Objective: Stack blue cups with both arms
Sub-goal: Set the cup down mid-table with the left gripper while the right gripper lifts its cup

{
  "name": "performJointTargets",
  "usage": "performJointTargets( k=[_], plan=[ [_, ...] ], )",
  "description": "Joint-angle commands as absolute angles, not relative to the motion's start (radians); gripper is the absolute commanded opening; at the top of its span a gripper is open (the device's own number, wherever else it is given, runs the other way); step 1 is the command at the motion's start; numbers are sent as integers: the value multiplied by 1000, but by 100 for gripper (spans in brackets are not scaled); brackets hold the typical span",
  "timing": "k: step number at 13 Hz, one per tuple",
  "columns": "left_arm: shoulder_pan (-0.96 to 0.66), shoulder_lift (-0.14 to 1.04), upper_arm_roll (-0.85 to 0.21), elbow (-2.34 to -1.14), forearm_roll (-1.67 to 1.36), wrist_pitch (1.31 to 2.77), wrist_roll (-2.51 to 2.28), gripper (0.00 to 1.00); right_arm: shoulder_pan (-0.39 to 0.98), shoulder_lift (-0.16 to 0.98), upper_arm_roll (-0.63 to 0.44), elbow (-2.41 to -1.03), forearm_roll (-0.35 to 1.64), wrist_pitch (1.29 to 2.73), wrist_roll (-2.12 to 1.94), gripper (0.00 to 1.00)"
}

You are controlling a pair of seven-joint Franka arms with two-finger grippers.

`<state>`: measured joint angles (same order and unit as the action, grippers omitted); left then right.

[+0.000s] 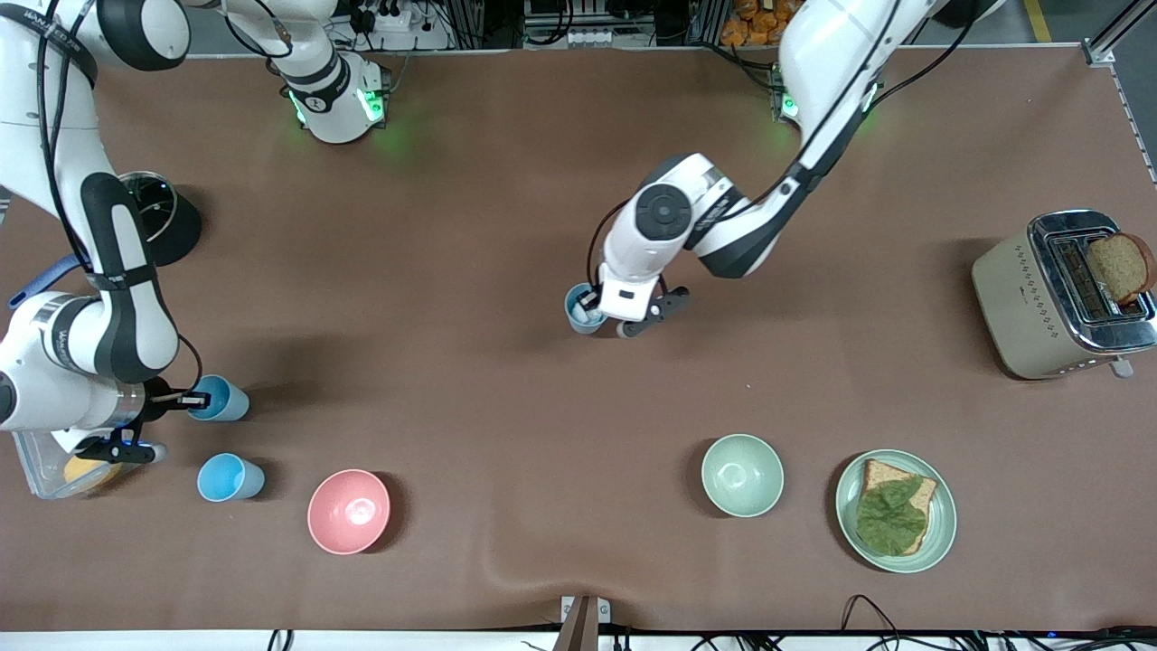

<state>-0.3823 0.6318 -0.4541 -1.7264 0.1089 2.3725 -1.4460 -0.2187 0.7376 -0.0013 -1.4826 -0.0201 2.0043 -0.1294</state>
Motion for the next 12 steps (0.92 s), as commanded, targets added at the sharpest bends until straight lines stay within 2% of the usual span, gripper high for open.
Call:
performJointTargets(
  k=[1, 4, 5, 6, 8, 10, 12],
  plan=[
    [-494, 713, -376, -1648, 192, 2375, -1557, 0, -206, 706, 2, -1462, -14, 1925, -158, 0],
    [-512, 733, -357, -1646, 196, 2413, -1595, 0, -155, 614, 3, -1462, -12, 1817, -149, 0],
    [-506, 735, -357, -1644, 190, 2413, -1600, 41, -134, 576, 20, -1460, 0, 1768, -146, 0],
    [-496, 730, -357, -1646, 198, 2413, -1600, 99, -121, 542, 26, -1451, 27, 1728, -135, 0],
    [-486, 703, -357, -1641, 187, 2413, -1621, 100, -109, 500, 34, -1444, 93, 1648, -133, 0],
    [-477, 626, -357, -1651, 186, 2372, -1652, 100, -98, 479, 34, -1439, 203, 1555, -114, 0],
    [-483, 502, -367, -1649, 189, 2202, -1695, 100, -28, 450, 69, -1419, 259, 1493, -30, 0]
  ],
)
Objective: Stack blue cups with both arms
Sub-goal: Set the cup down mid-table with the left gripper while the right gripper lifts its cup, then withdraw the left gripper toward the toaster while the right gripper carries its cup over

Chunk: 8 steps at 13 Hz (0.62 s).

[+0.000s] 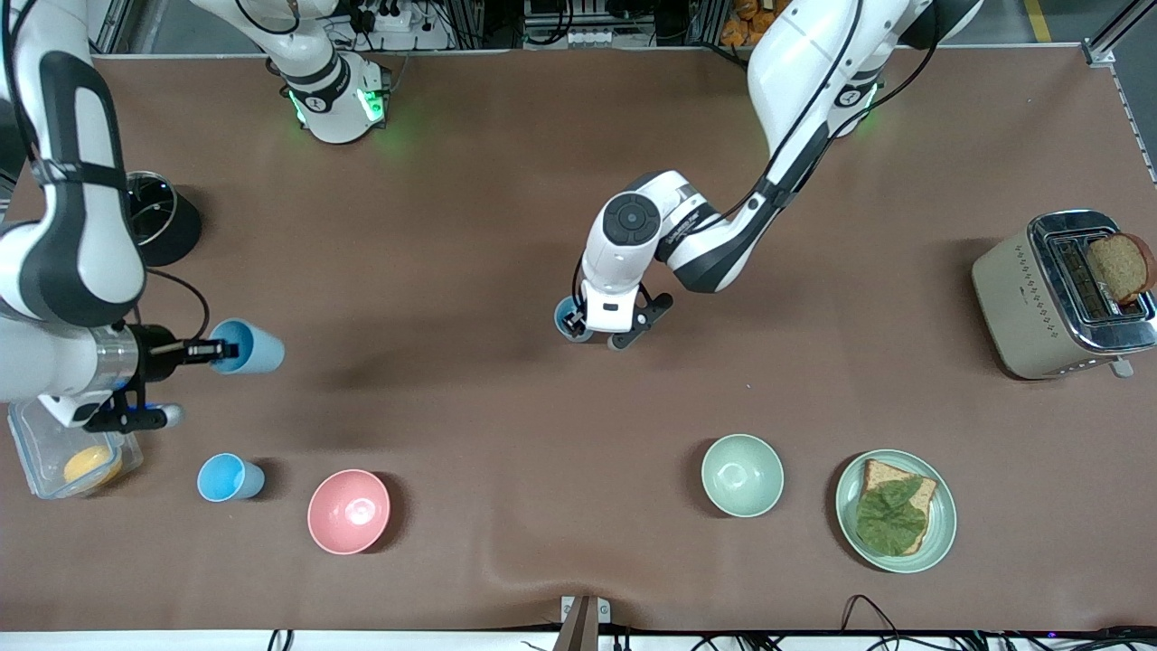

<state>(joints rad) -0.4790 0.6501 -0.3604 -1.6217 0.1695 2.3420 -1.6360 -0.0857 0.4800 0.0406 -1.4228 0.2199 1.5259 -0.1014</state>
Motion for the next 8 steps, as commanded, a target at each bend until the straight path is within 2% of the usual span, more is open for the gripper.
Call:
performJointTargets(
  k=[1, 4, 8],
  plan=[
    [-476, 438, -367, -1649, 187, 2131, -1684, 100, 38, 451, 78, -1407, 273, 1494, 1, 0],
    [-413, 309, -370, -1646, 183, 2025, -1646, 100, 213, 451, 75, -1393, 278, 1500, 86, 0],
    [-206, 220, -371, -1646, 167, 1875, -1181, 100, 434, 449, 75, -1391, 194, 1595, 167, 0]
  ],
)
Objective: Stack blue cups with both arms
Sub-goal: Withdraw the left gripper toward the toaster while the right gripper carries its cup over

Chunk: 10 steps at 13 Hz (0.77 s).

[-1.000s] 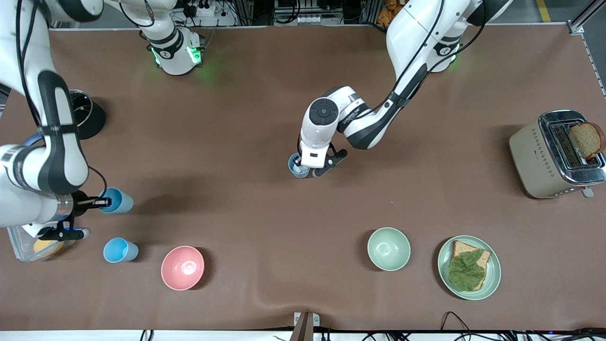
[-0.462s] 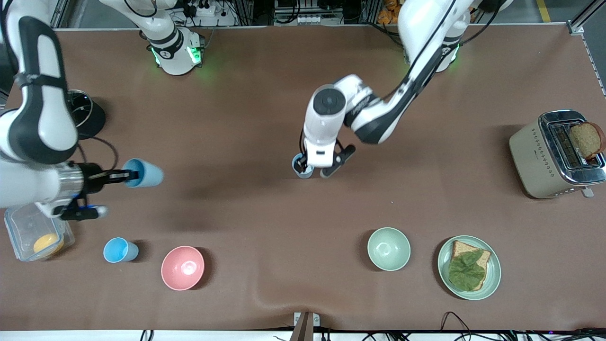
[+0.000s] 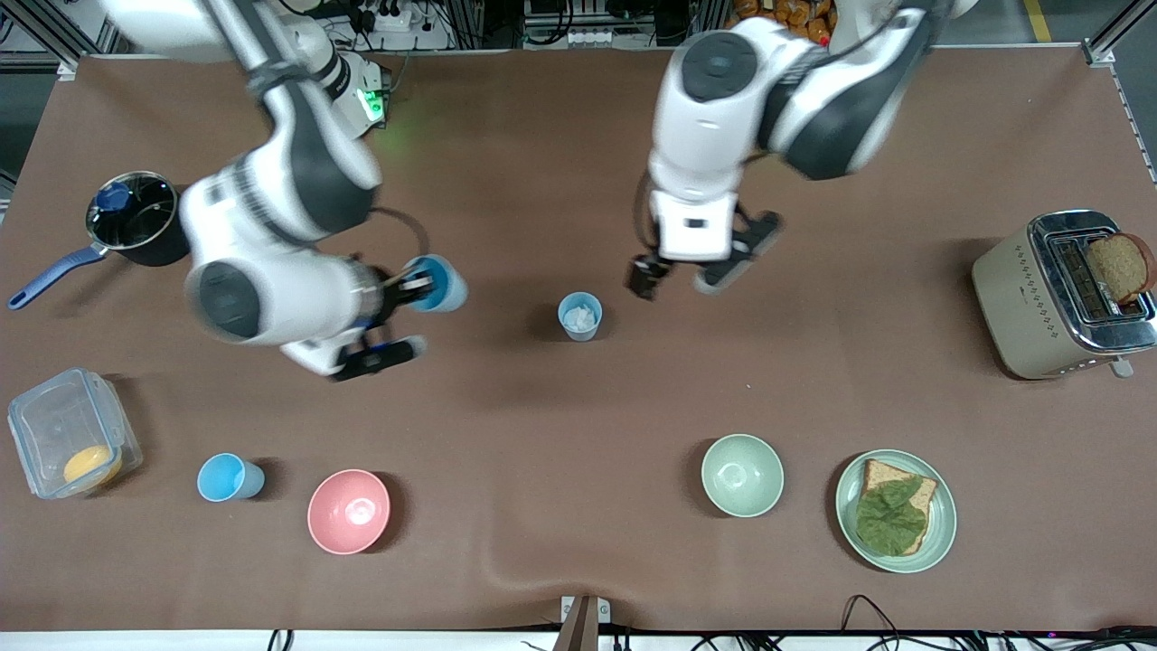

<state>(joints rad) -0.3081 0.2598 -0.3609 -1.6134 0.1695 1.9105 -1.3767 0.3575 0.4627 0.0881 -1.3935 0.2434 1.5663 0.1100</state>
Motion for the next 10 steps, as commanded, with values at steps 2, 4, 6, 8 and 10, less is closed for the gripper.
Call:
performJointTargets(
  k=[2, 4, 6, 8, 10],
  plan=[
    [-103, 195, -371, -1648, 167, 1813, -949, 100, 510, 459, 77, -1370, 187, 1643, 235, 0],
    [-19, 183, -371, -1651, 166, 1804, -777, 100, 580, 468, 74, -1380, 160, 1712, 267, 0],
    [52, 181, -371, -1651, 166, 1798, -628, 100, 627, 514, 74, -1382, 127, 1768, 353, 0],
    [104, 164, -371, -1649, 166, 1798, -522, 100, 646, 557, 74, -1382, 123, 1830, 385, 0],
    [114, 138, -367, -1646, 167, 1757, -493, 100, 653, 607, 74, -1373, 121, 1864, 374, 0]
  ],
)
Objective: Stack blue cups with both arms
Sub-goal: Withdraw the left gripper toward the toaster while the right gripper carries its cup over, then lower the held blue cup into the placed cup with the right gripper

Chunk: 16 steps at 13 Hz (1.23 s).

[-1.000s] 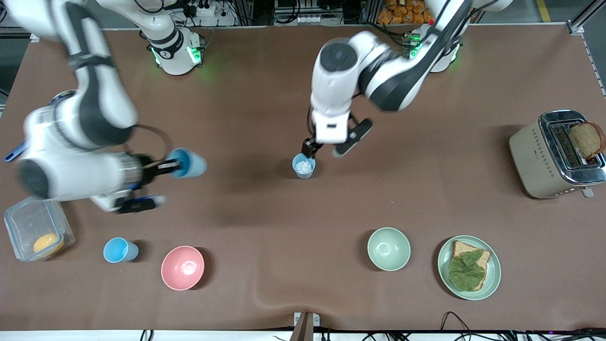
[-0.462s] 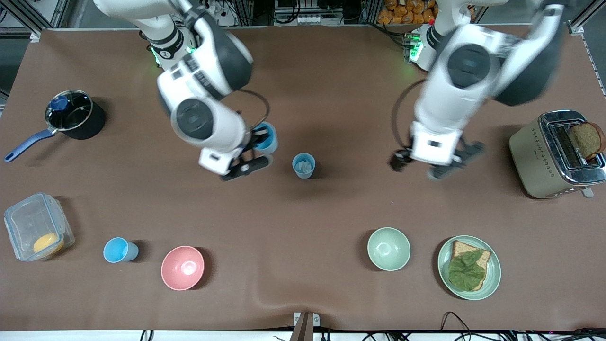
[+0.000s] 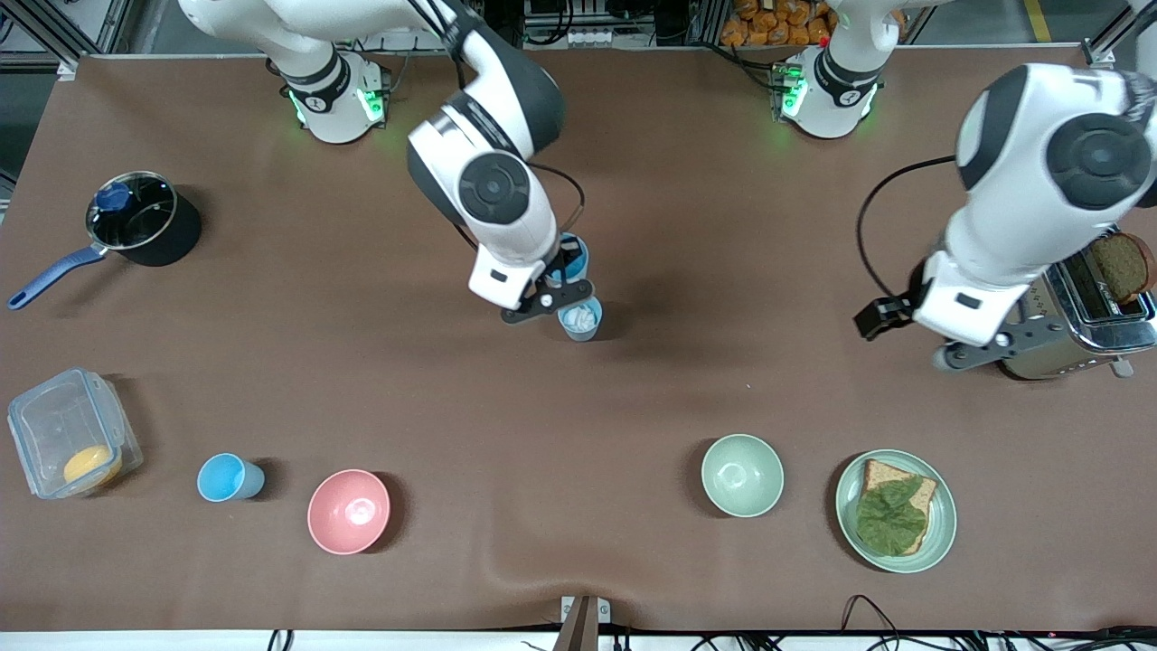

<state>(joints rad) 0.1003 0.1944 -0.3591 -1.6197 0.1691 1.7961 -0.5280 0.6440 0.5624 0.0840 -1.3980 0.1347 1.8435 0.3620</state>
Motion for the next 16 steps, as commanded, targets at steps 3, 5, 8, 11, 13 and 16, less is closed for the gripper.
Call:
performJointTargets(
  k=[3, 5, 8, 11, 13, 16],
  plan=[
    [133, 88, -362, -1643, 166, 1743, -473, 100, 664, 652, 74, -1371, 115, 1936, 373, 0],
    [167, 52, -362, -1644, 109, 1740, -382, 100, 686, 667, 72, -1373, 107, 1956, 379, 0],
    [154, 40, -316, -1643, 84, 1712, -316, 100, 690, 670, 72, -1373, 91, 1957, 382, 0],
    [123, 38, -279, -1606, 84, 1665, -305, 100, 690, 686, 71, -1373, 75, 1992, 382, 0],
    [121, 40, -278, -1556, 84, 1606, -305, 100, 690, 693, 71, -1373, 74, 2002, 380, 0],
    [124, 38, -276, -1542, 80, 1594, -304, 100, 690, 703, 71, -1374, 54, 2008, 382, 0]
  ],
)
